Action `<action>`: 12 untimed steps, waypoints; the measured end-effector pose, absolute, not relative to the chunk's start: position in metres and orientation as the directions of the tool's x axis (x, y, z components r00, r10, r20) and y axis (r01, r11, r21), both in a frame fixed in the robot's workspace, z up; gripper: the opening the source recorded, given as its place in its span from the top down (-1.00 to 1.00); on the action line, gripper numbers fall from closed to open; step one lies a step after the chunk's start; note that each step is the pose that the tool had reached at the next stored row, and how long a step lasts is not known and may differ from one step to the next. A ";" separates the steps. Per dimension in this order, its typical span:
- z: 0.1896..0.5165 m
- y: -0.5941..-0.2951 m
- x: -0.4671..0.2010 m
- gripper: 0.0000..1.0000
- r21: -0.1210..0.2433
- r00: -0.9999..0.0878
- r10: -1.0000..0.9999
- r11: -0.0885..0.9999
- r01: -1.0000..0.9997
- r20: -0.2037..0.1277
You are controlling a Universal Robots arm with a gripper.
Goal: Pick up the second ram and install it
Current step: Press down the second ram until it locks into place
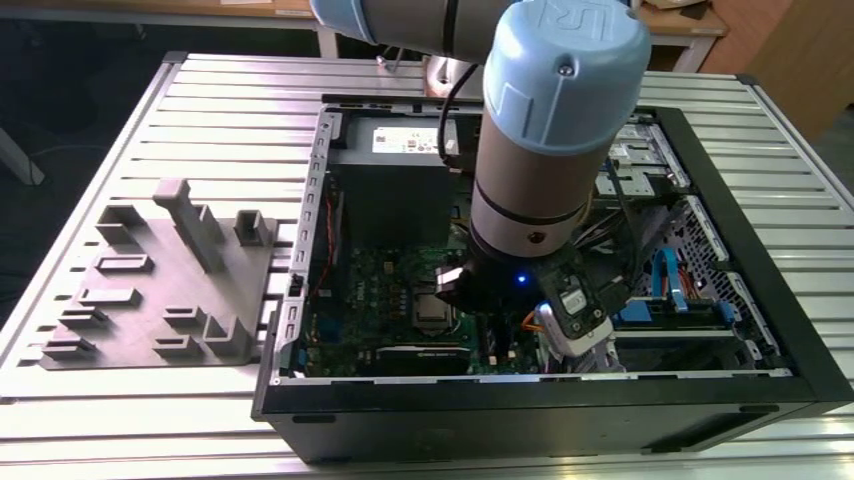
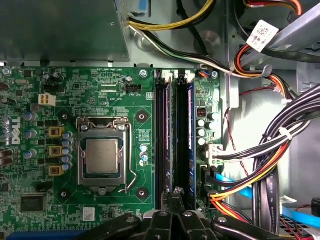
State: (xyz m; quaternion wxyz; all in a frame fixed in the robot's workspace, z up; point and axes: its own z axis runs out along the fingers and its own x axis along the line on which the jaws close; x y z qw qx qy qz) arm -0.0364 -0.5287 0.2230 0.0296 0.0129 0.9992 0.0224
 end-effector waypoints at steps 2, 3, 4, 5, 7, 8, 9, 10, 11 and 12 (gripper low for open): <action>0.221 -0.529 -0.036 0.86 0.045 -0.998 0.027 0.999 0.024 -0.058; 0.220 -0.529 -0.036 0.86 0.044 -0.998 0.027 0.999 0.024 -0.058; 0.219 -0.529 -0.037 0.86 0.044 -0.998 0.027 0.999 0.024 -0.058; 0.219 -0.529 -0.037 0.86 0.044 -0.998 0.027 0.999 0.024 -0.058; 0.218 -0.529 -0.036 0.86 0.045 -0.998 0.027 0.999 0.024 -0.058; 0.218 -0.529 -0.036 0.86 0.045 -0.998 0.027 0.999 0.024 -0.058; 0.218 -0.529 -0.036 0.86 0.045 -0.998 0.027 0.999 0.024 -0.058; 0.218 -0.529 -0.036 0.86 0.045 -0.998 0.027 0.999 0.024 -0.058; 0.218 -0.529 -0.036 0.86 0.045 -0.998 0.027 0.999 0.024 -0.058; 0.217 -0.529 -0.036 0.86 0.045 -0.998 0.027 0.999 0.024 -0.059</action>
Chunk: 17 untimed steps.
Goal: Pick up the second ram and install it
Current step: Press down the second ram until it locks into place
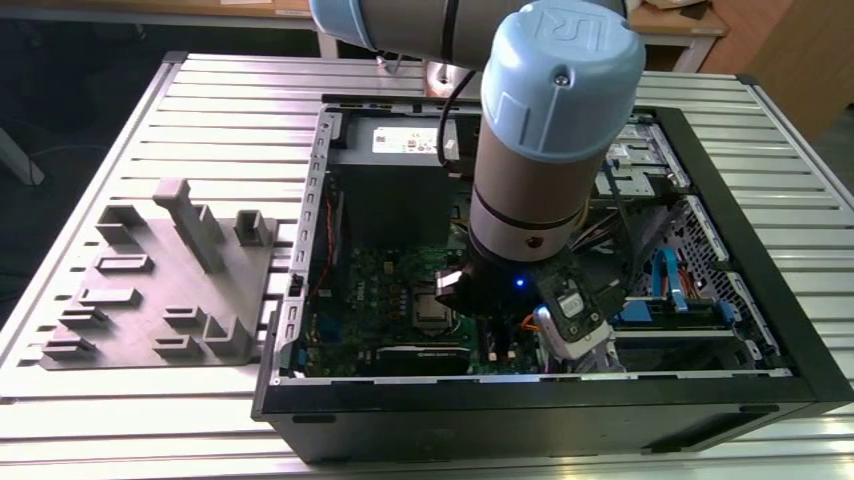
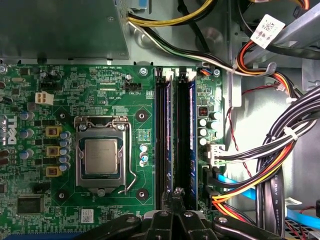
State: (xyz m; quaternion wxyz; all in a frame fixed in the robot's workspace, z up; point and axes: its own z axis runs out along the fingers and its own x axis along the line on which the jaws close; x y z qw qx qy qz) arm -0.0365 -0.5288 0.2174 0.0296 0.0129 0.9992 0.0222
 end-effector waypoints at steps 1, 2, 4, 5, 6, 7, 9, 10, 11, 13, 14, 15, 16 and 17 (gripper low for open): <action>0.217 -0.529 -0.037 0.86 0.045 -0.998 0.027 0.999 0.024 -0.059; 0.217 -0.529 -0.037 0.86 0.045 -0.998 0.027 0.999 0.024 -0.059; 0.217 -0.529 -0.036 0.86 0.045 -0.998 0.027 0.999 0.024 -0.059; 0.217 -0.529 -0.036 0.86 0.045 -0.998 0.027 0.999 0.024 -0.059; 0.217 -0.529 -0.037 0.86 0.046 -0.998 0.027 0.999 0.024 -0.059; 0.218 -0.529 -0.037 0.86 0.047 -0.998 0.027 0.999 0.024 -0.059; 0.223 -0.528 -0.036 0.86 0.049 -0.998 0.027 0.999 0.024 -0.059; 0.227 -0.529 -0.037 0.86 0.047 -0.998 0.027 0.999 0.025 -0.059; 0.232 -0.529 -0.037 0.86 0.047 -0.998 0.027 0.999 0.025 -0.059; 0.240 -0.529 -0.036 0.86 0.047 -0.998 0.027 0.999 0.024 -0.059; 0.241 -0.529 -0.037 0.86 0.047 -0.998 0.027 0.999 0.024 -0.059; 0.241 -0.529 -0.036 0.86 0.047 -0.998 0.027 0.999 0.024 -0.059; 0.241 -0.529 -0.036 0.86 0.047 -0.998 0.027 0.999 0.024 -0.059; 0.241 -0.529 -0.036 0.86 0.047 -0.998 0.027 0.999 0.024 -0.059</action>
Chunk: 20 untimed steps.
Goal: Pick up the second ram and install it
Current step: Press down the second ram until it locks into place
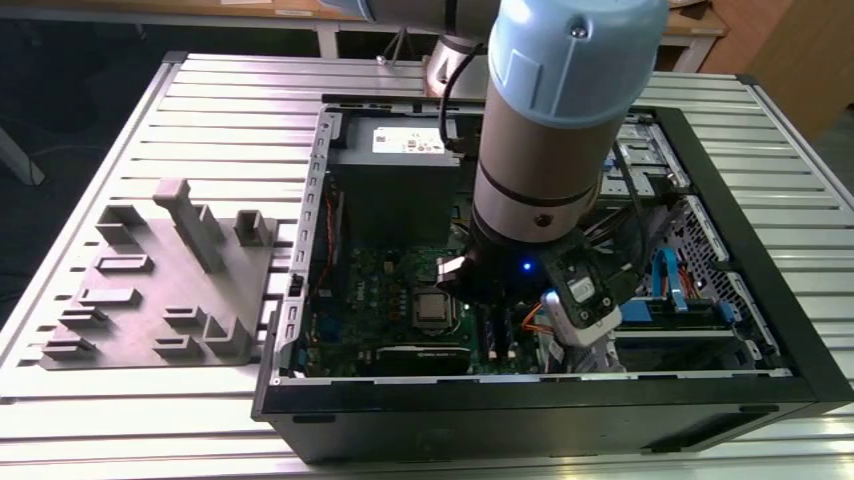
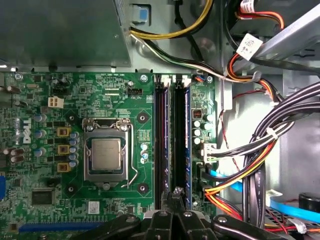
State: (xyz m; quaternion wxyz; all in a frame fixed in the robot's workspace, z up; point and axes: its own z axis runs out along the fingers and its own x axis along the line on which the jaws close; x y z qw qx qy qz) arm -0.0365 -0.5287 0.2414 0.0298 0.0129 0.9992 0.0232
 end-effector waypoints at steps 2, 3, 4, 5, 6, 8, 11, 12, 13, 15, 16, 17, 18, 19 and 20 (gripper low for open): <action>0.241 -0.528 -0.037 0.86 0.048 -0.998 0.027 0.999 0.024 -0.059; 0.241 -0.526 -0.037 0.86 0.049 -0.998 0.027 0.999 0.025 -0.059; 0.241 -0.524 -0.037 0.86 0.049 -0.998 0.028 0.998 0.025 -0.060; 0.241 -0.522 -0.037 0.86 0.050 -0.998 0.028 0.998 0.025 -0.060; 0.240 -0.520 -0.037 0.86 0.050 -0.998 0.028 0.998 0.025 -0.060; 0.240 -0.515 -0.037 0.86 0.051 -0.998 0.028 0.998 0.025 -0.060; 0.239 -0.508 -0.037 0.86 0.052 -0.998 0.028 0.998 0.025 -0.060; 0.239 -0.505 -0.037 0.86 0.053 -0.998 0.028 0.998 0.025 -0.060; 0.239 -0.503 -0.037 0.86 0.053 -0.998 0.028 0.998 0.025 -0.060; 0.239 -0.498 -0.037 0.86 0.053 -0.998 0.028 0.998 0.025 -0.060; 0.239 -0.495 -0.037 0.86 0.053 -0.998 0.029 0.998 0.025 -0.060; 0.239 -0.493 -0.037 0.86 0.053 -0.998 0.029 0.998 0.026 -0.060; 0.239 -0.492 -0.037 0.86 0.053 -0.998 0.029 0.998 0.026 -0.060; 0.239 -0.491 -0.037 0.86 0.053 -0.998 0.029 0.998 0.026 -0.060; 0.239 -0.491 -0.037 0.86 0.053 -0.998 0.029 0.998 0.025 -0.060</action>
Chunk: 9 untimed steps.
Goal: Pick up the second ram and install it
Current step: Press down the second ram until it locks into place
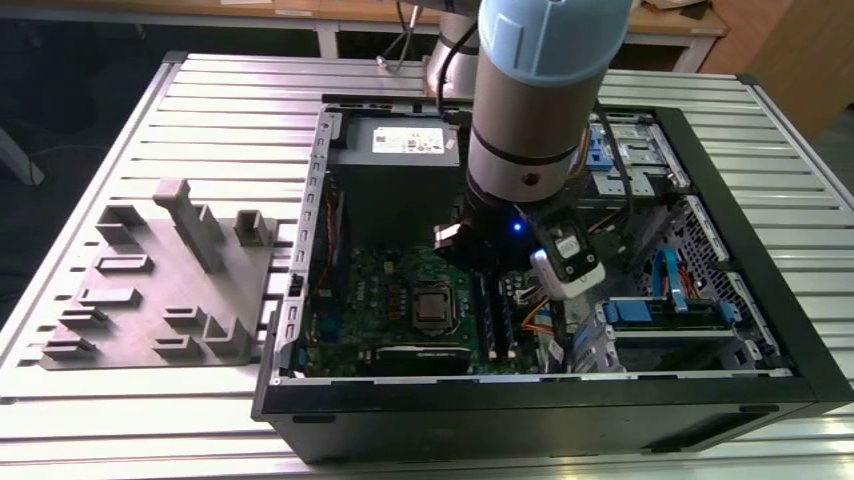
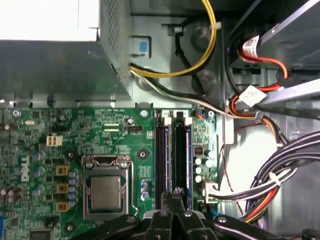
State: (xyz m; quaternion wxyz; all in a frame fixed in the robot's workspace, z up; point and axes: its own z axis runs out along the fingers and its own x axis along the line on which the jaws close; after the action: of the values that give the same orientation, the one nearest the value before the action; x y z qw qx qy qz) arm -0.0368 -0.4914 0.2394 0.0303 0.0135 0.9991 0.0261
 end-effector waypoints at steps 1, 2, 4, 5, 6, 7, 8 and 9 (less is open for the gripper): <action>0.240 -0.491 -0.037 0.86 0.053 -0.998 0.029 0.998 0.025 -0.060; 0.241 -0.491 -0.037 0.86 0.053 -0.998 0.029 0.998 0.026 -0.060; 0.244 -0.491 -0.037 0.86 0.053 -0.998 0.029 0.998 0.026 -0.060; 0.244 -0.491 -0.037 0.86 0.053 -0.998 0.029 0.998 0.026 -0.060; 0.244 -0.491 -0.037 0.86 0.054 -0.998 0.029 0.998 0.026 -0.060; 0.244 -0.491 -0.037 0.86 0.053 -0.998 0.029 0.998 0.026 -0.060; 0.245 -0.491 -0.037 0.86 0.053 -0.998 0.029 0.998 0.026 -0.060; 0.245 -0.491 -0.037 0.86 0.053 -0.998 0.029 0.998 0.026 -0.060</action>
State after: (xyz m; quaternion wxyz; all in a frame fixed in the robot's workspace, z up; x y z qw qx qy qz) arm -0.0369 -0.4913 0.2448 0.0304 0.0136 0.9991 0.0263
